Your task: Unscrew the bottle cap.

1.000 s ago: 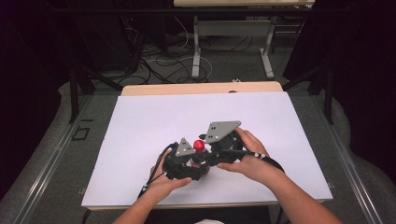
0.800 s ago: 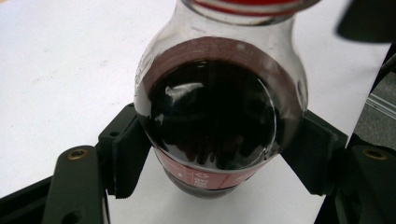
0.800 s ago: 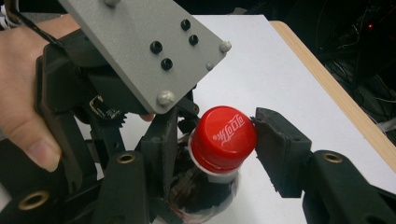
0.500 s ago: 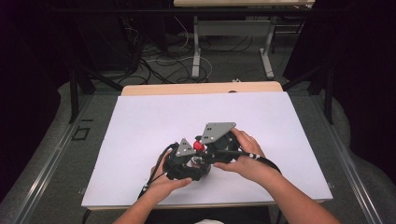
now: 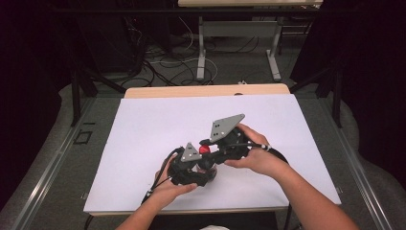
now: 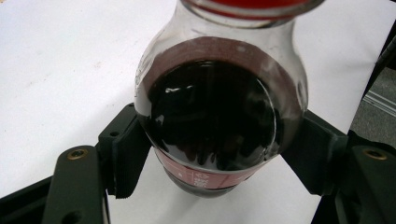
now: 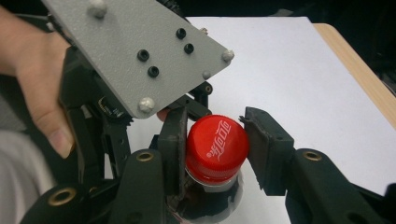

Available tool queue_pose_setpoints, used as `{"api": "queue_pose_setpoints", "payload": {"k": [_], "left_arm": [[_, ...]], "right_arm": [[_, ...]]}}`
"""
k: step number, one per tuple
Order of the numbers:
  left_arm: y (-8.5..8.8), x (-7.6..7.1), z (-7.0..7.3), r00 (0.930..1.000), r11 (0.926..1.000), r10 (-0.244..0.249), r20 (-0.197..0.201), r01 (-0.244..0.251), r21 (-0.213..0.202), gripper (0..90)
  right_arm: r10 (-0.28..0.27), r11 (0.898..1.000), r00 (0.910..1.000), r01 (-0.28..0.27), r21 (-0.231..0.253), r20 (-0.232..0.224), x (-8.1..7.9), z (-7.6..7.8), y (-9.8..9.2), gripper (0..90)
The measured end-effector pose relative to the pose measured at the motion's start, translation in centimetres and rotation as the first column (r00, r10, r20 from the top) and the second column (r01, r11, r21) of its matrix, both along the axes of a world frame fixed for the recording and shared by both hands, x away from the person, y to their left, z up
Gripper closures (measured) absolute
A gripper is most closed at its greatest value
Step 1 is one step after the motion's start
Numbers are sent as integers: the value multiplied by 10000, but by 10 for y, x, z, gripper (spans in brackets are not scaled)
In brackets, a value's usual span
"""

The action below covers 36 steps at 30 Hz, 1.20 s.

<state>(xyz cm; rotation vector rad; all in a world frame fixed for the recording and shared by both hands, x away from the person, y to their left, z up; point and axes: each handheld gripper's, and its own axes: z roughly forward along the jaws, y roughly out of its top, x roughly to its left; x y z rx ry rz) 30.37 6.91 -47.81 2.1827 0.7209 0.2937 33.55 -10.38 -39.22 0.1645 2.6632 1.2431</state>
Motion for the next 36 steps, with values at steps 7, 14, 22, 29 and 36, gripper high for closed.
{"api": "queue_pose_setpoints", "payload": {"k": [7,14,22,29,36], "left_arm": [[1,0,0,10000,10000,-44,-38,44,-8,299],[3,2,1,9998,9999,164,-115,-164,-3,299],[3,2,1,9986,9988,488,-203,-490,-64,299],[2,2,1,9991,9991,427,-55,-427,-5,299],[2,1,0,9994,9994,334,-126,-334,-10,300]], "right_arm": [[388,9992,9990,-387,49,-222,5,1,-2,595],[-830,9964,9965,828,160,116,-7,2,1,460],[-3040,9526,9520,3035,201,363,-24,0,6,479],[-3157,9477,9488,3158,472,-97,-26,-5,11,557],[-2336,9720,9723,2335,281,14,-19,-4,9,608]]}}
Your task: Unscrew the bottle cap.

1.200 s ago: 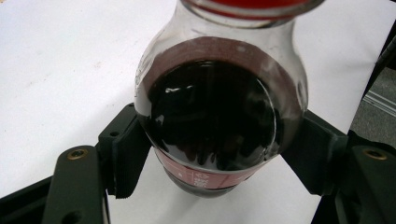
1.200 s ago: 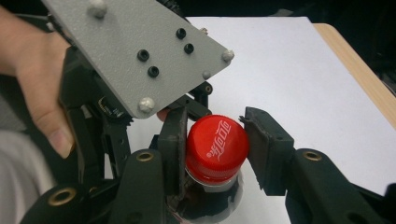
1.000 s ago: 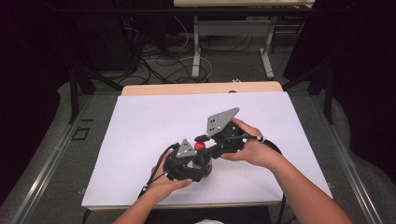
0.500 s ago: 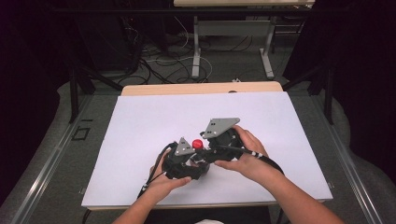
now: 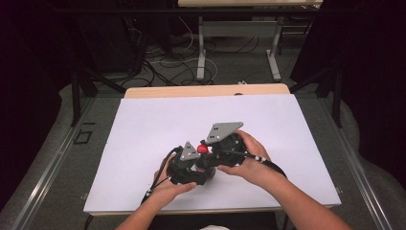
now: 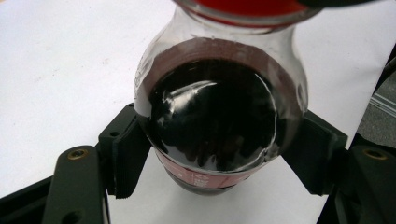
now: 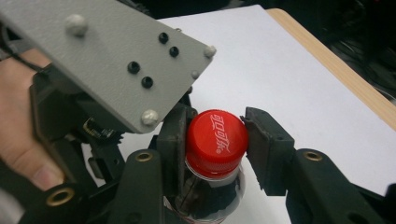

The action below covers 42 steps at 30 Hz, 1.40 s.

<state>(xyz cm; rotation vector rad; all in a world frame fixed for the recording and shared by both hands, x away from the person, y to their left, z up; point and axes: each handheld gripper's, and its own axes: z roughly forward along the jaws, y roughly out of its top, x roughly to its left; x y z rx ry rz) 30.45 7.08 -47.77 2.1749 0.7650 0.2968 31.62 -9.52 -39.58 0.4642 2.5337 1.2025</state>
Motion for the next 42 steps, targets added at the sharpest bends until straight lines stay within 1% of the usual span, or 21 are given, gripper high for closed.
{"api": "queue_pose_setpoints", "payload": {"k": [2,3,5,6,10,12,14,16,17,19,23,25,28,31,32,34,36,37,38,41,42], "left_arm": [[0,0,1,9999,9999,-142,65,142,-10,300],[0,0,1,9998,9999,-143,109,142,59,300],[0,-1,3,9996,9995,-292,51,291,156,299],[-2,-1,2,9996,9997,-228,169,227,39,299],[-2,-2,1,9996,9997,-242,152,242,-12,298],[-2,-2,1,9994,9996,-285,208,286,-9,298],[-1,-2,1,9992,9993,-367,168,369,-72,298],[-1,-2,1,9991,9992,-339,238,344,-189,298],[0,-2,1,9991,9990,-344,263,351,-266,298],[0,-2,2,9988,9990,-362,315,370,-266,299],[-1,-3,1,9989,9992,-350,319,357,-205,299],[0,-2,2,9988,9994,-301,377,308,-172,300],[1,-2,3,9989,9995,-246,388,254,-202,300],[2,-2,3,9991,9997,-155,406,163,-186,299],[2,-1,3,9992,9997,-126,376,134,-196,300],[3,0,3,9991,10000,-24,426,28,-83,299],[3,0,2,9992,9999,49,384,-45,-97,299],[3,0,2,9992,9999,76,397,-72,-96,300],[3,0,2,9992,9999,87,400,-84,-85,299],[2,0,2,9991,10000,47,412,-47,0,299],[2,0,2,9990,10000,51,442,-52,30,299]], "right_arm": [[685,9976,9976,-686,-24,-57,5,1,-3,610],[942,9955,9955,-941,83,-132,9,2,-5,611],[1526,9883,9878,-1524,103,-323,15,3,-11,612],[1634,9865,9857,-1628,173,-421,18,3,-13,612],[2138,9767,9722,-2106,421,-959,29,4,-21,613],[2124,9767,9720,-2080,526,-1003,30,4,-22,613],[2299,9730,9683,-2267,425,-976,32,4,-24,613],[2161,9760,9708,-2120,494,-1042,32,5,-25,613],[2203,9750,9688,-2152,552,-1137,32,5,-25,613],[2156,9756,9696,-2090,669,-1159,33,5,-26,612],[1863,9818,9755,-1804,590,-1172,29,5,-25,601],[1713,9844,9779,-1650,603,-1200,26,5,-23,526],[1324,9901,9869,-1273,592,-917,20,4,-21,480],[1057,9933,9922,-1023,530,-662,15,5,-21,464],[857,9952,9954,-834,518,-435,14,5,-20,461],[310,9971,9983,-275,706,-486,9,6,-20,459],[58,9954,9989,-14,956,-463,6,6,-20,462],[-107,9954,9982,163,947,-595,4,6,-19,469],[-252,9949,9984,299,959,-502,3,5,-17,472],[-467,9966,9985,485,665,-286,-1,2,-12,490],[-465,9970,9984,485,610,-337,-3,2,-10,497]]}}
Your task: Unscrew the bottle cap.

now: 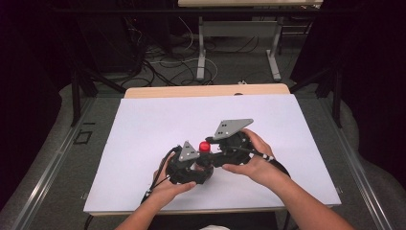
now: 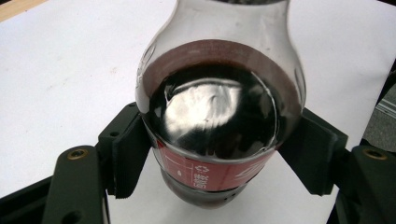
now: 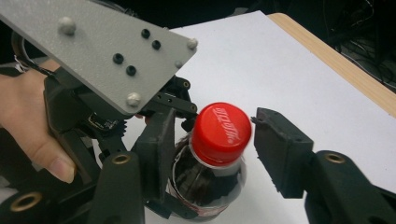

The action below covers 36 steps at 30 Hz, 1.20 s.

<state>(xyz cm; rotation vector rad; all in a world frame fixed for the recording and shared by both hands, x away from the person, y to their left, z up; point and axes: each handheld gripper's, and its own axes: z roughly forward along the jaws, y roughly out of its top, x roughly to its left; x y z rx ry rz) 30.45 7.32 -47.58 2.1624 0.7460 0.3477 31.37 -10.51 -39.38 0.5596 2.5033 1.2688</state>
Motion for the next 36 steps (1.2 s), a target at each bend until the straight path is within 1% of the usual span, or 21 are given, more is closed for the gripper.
{"api": "queue_pose_setpoints", "payload": {"k": [5,9,10,11,13,15,17,19,20,21,23,24,25,27,28,29,30,31,33,34,36], "left_arm": [[0,-1,0,10000,10000,-1,-10,1,-58,300],[-1,-1,1,10000,10000,-49,41,49,-30,300],[1,-1,2,9998,9998,-188,-107,188,30,300],[1,0,2,9997,9997,-231,-31,231,91,300],[0,-1,1,9999,9999,-130,31,130,-105,300],[-1,-2,0,9998,9997,-179,-44,178,-195,300],[-2,-2,0,9996,9995,-285,-16,285,-145,300],[-3,-2,0,9990,9990,-432,-142,431,-61,300],[-3,-3,0,9987,9989,-478,-191,478,-25,300],[-4,-4,-1,9990,9992,-368,-236,364,-165,300],[-5,-3,-2,9992,9992,-368,-149,366,-139,300],[-4,-3,-2,9993,9994,-342,-129,341,-113,300],[-3,-2,-1,9994,9994,-325,-136,323,-138,300],[-2,-1,-1,9996,9995,-254,-132,252,-164,300],[-1,-1,0,9996,9997,-225,-143,223,-126,300],[0,0,1,9997,9998,-218,-87,218,-34,300],[1,1,0,9999,9998,-135,-46,134,-119,300],[1,1,0,9999,9999,-83,-83,82,-136,300],[1,1,0,9998,9998,-71,-212,67,-175,300],[1,1,0,9999,9999,-40,-103,39,-127,300],[1,1,0,9998,9999,-54,-185,51,-130,300]], "right_arm": [[-25,10000,9991,29,-91,426,-1,-2,7,540],[88,9998,9995,-82,-201,287,4,0,7,602],[140,9996,9997,-135,-242,200,5,0,7,605],[257,9994,9996,-254,-223,121,7,1,7,607],[670,9973,9977,-667,-297,94,11,2,5,610],[1256,9915,9920,-1258,-328,-91,17,3,2,611],[1887,9811,9812,-1902,-347,-415,24,4,-1,611],[2537,9658,9659,-2559,-407,-523,29,5,-3,611],[2998,9516,9530,-3020,-575,-440,33,6,-4,610],[3065,9490,9501,-3098,-590,-581,33,6,-4,609],[3444,9348,9372,-3477,-719,-551,36,6,-4,601],[3457,9336,9369,-3490,-808,-522,36,6,-4,576],[3334,9378,9414,-3368,-846,-514,35,5,-4,533],[2876,9550,9567,-2900,-624,-459,32,5,-3,454],[2543,9654,9662,-2562,-480,-434,28,5,-2,447],[2328,9709,9722,-2339,-516,-262,26,5,-2,446],[1952,9787,9804,-1964,-604,-254,22,6,-1,444],[1648,9846,9863,-1651,-578,-86,18,6,0,444],[1082,9930,9940,-1074,-496,134,11,7,2,444],[907,9946,9956,-894,-524,241,8,7,2,448],[718,9956,9969,-697,-624,320,5,7,4,471]]}}
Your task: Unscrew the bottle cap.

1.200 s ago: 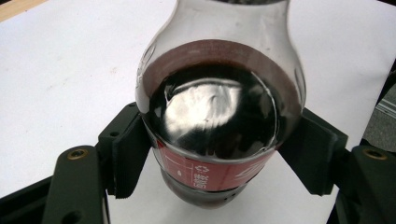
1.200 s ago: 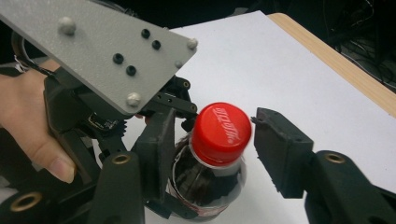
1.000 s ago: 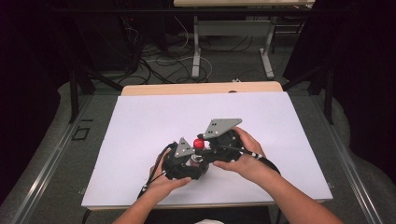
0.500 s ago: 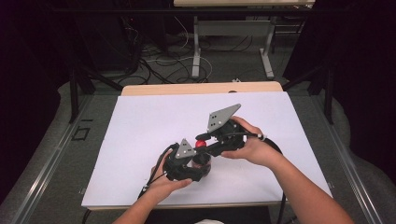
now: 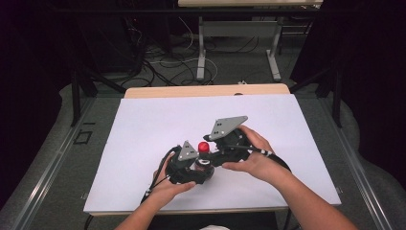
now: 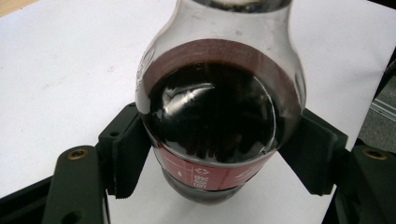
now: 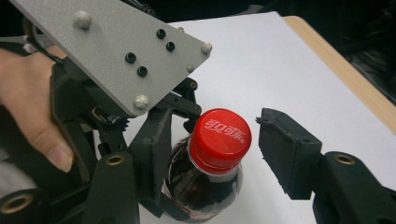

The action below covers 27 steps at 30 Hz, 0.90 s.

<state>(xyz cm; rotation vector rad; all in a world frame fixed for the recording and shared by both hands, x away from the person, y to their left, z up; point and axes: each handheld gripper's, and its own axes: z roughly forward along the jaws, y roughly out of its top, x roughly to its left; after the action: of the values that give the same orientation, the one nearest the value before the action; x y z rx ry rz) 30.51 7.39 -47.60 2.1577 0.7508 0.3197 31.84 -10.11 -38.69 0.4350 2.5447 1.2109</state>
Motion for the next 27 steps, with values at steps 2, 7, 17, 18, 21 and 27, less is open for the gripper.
{"api": "queue_pose_setpoints", "payload": {"k": [2,7,17,18,21,27], "left_arm": [[0,0,1,9998,9999,-126,-125,127,105,300],[0,0,2,10000,9998,-89,-9,89,177,300],[1,0,0,10000,9998,-83,32,84,-160,300],[1,0,0,9999,9999,-93,57,94,-135,300],[0,0,-1,9999,9998,-126,24,127,-119,300],[-1,-1,-1,9998,9997,-220,32,220,-118,300]], "right_arm": [[-237,9997,9997,238,90,-115,-3,-1,1,495],[-1229,9924,9923,1228,-52,-150,-3,-4,5,547],[449,9990,9937,-441,103,-1029,17,-1,3,613],[757,9971,9902,-758,40,-1172,20,0,1,614],[1569,9871,9791,-1596,-108,-1298,29,1,-1,614],[2618,9622,9546,-2697,-388,-1418,39,3,-2,613]]}}
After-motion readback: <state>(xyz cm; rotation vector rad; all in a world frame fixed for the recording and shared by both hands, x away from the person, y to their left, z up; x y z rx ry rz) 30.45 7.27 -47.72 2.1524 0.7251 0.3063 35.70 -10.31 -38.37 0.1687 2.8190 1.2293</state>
